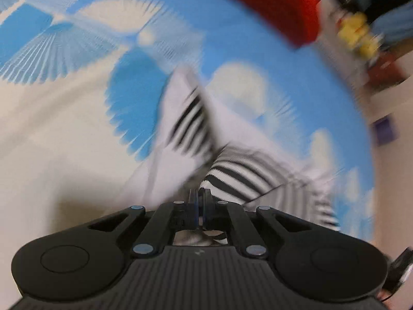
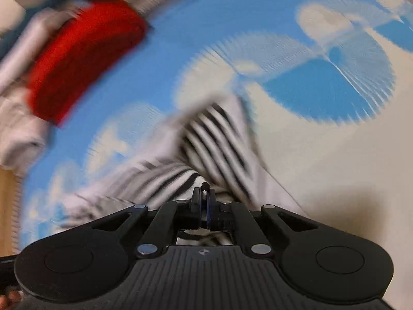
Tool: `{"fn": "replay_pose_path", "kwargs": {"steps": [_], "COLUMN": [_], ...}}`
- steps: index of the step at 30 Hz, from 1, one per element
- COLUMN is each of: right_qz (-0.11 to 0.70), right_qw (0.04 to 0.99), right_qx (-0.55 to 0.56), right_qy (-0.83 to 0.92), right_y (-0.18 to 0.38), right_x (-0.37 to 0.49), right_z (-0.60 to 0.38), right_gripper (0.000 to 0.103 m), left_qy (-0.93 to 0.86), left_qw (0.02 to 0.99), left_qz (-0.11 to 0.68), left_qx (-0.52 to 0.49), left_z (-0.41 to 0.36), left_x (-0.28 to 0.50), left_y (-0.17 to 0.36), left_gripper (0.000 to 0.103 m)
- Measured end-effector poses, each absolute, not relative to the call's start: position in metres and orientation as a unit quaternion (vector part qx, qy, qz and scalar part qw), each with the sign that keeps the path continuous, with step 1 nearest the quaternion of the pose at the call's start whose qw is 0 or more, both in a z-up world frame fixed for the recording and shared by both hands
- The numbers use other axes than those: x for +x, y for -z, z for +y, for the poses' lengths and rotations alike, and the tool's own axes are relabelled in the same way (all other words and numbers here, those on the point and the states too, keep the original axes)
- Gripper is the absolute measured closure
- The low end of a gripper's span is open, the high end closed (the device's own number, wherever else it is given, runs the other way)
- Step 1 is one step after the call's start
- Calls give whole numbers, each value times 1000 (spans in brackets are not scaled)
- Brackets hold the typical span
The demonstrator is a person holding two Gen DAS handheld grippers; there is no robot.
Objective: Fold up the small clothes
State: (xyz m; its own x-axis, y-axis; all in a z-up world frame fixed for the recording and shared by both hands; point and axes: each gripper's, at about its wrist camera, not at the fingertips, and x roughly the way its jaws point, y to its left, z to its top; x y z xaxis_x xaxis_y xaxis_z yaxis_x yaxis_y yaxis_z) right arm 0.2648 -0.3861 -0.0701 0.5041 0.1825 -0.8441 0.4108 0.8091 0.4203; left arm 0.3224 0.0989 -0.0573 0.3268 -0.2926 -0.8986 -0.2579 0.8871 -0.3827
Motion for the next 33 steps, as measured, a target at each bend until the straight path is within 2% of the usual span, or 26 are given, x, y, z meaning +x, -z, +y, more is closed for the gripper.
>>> {"fn": "replay_pose_path", "kwargs": {"steps": [2, 3, 5, 9, 11, 14, 16, 18, 21, 23, 25, 27, 28, 33], "right_qz": [554, 565, 561, 483, 443, 464, 525, 576, 559, 534, 544, 575, 578, 502], "right_qw": [775, 766, 772, 834, 860, 842, 802, 773, 780, 799, 796, 778, 775, 828], "right_qx": [295, 295, 281, 238, 236, 275, 284, 260, 275, 273, 262, 248, 248, 242], "right_qy": [78, 82, 98, 118, 93, 13, 28, 59, 61, 43, 43, 54, 64, 63], "right_y": [98, 105, 102, 62, 48, 61, 88, 112, 104, 92, 96, 112, 114, 33], "right_x": [268, 268, 267, 263, 260, 265, 269, 271, 272, 273, 275, 273, 270, 237], "right_z": [-385, -384, -382, -379, -374, -363, -361, -361, -363, -364, -359, -358, -356, -362], "right_gripper": [94, 93, 76, 70, 65, 64, 64, 67, 66, 61, 59, 62, 67, 65], "left_qy": [-12, -17, -8, 29, 65, 90, 55, 36, 48, 64, 59, 46, 45, 91], "left_qw": [749, 744, 764, 820, 820, 784, 766, 753, 775, 792, 776, 757, 758, 804], "left_qz": [621, 631, 612, 534, 529, 569, 610, 634, 603, 581, 609, 635, 633, 566], "left_qx": [-230, -220, -204, -204, -211, -231, -196, -173, -183, -178, -154, -146, -153, -159], "left_z": [99, 98, 98, 99, 94, 81, 79, 81, 84, 80, 76, 78, 81, 94], "left_x": [323, 323, 326, 325, 327, 332, 334, 335, 338, 338, 338, 334, 330, 291], "left_y": [78, 81, 67, 25, 23, 52, 77, 92, 75, 70, 86, 97, 89, 2], "left_gripper": [99, 91, 89, 88, 88, 88, 88, 92, 92, 91, 91, 96, 96, 93]}}
